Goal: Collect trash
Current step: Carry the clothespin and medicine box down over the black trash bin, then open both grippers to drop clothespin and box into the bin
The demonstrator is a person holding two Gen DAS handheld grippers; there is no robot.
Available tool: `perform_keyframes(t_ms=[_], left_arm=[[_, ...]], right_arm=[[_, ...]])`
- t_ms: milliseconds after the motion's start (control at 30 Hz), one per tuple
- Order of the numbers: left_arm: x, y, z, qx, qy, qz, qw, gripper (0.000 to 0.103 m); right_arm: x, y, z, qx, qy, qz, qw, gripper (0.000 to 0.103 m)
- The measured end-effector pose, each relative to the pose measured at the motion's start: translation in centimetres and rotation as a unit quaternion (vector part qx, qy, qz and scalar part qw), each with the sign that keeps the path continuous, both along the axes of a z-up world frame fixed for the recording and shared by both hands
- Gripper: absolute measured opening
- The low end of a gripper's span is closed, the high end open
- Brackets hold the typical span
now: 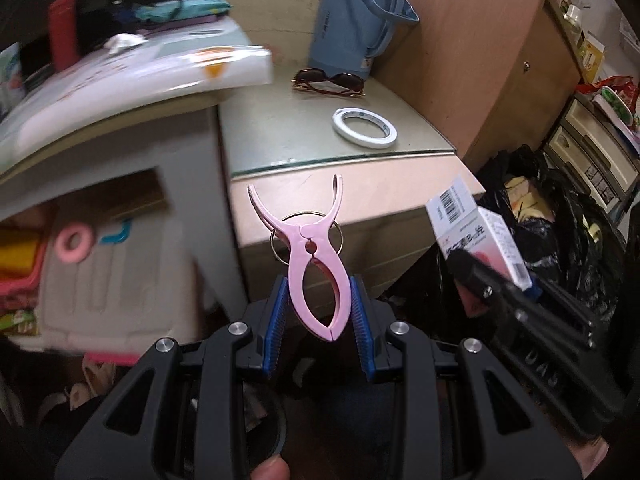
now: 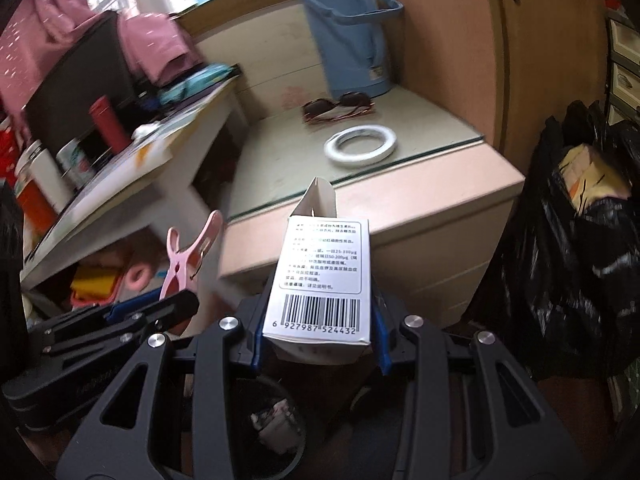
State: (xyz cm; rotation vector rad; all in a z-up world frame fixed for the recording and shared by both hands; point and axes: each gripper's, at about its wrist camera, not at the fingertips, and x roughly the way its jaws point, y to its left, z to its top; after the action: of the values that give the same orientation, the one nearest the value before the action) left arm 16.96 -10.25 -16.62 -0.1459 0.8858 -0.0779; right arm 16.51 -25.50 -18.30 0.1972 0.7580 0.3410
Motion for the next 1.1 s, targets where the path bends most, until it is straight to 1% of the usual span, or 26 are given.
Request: perform_keyframes(t_ms=[167, 267, 433, 533, 767, 933, 1100], left_arm=[[-4.7, 2.4, 0.0, 0.001, 0.000, 0.017, 0.9999, 0.031], [-7.4, 4.1, -0.7, 0.002, 0.004, 0.028, 0.9996, 0.031], [-11.3, 7.7, -3.0, 0.004, 0.021, 0.052, 0.9984, 0.031], [-13.1, 9.7, -4.4, 0.005, 0.032, 0.066, 0.9973, 0.031], [-16.0, 13.6, -8.5, 0.002, 0.065, 0.096, 0.9933, 0.031], [-16.6, 15.2, -11.2, -0.001, 0.088, 0.108, 0.9902, 0.031], [-16.3, 16.3, -14.0, -0.005, 0.115, 0.114, 0.9868, 0.030]], right_arm=[[-4.6, 3.2, -0.3, -0.008, 0.001, 0.029, 1.000, 0.040], [-6.8, 5.2, -0.7, -0.011, 0.004, 0.048, 0.999, 0.040], [-9.7, 8.8, -2.3, -0.016, 0.017, 0.080, 0.997, 0.040], [-11.1, 11.1, -3.8, -0.023, 0.029, 0.101, 0.994, 0.040], [-13.2, 14.7, -7.3, -0.035, 0.061, 0.139, 0.988, 0.040], [-13.8, 16.8, -9.7, -0.053, 0.083, 0.160, 0.982, 0.040], [-13.7, 18.0, -12.2, -0.065, 0.108, 0.172, 0.977, 0.040]])
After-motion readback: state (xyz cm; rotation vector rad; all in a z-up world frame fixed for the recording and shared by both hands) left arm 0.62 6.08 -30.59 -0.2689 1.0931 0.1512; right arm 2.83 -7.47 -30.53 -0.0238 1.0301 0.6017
